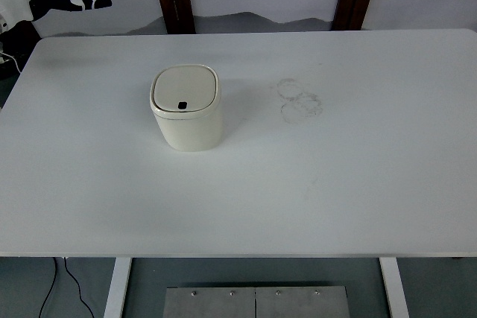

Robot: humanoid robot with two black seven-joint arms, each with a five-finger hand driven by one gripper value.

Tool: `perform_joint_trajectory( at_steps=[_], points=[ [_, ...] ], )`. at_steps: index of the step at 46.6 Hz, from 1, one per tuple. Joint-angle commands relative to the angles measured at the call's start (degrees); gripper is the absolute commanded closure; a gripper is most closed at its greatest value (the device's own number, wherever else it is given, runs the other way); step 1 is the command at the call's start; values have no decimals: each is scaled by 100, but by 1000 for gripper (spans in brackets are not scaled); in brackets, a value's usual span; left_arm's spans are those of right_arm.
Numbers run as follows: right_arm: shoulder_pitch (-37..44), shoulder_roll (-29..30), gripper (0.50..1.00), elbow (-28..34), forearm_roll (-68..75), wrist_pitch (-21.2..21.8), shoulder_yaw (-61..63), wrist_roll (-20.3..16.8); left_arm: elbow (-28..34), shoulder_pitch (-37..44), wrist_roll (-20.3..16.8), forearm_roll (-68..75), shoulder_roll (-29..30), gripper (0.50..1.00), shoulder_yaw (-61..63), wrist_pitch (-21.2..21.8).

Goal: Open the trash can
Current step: 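Move the left hand over the cream trash can's lid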

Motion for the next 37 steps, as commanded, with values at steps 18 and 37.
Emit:
perform_joint_trajectory(
  at_steps=[18,37],
  points=[
    [1,0,505,0,-1,4,-1,1,-6,-1246,-2,598,-593,500,1526,-484],
    [1,0,505,0,8,4,7,1,-128,-1589,516,862,-610,500,1667,-1181]
  ],
)
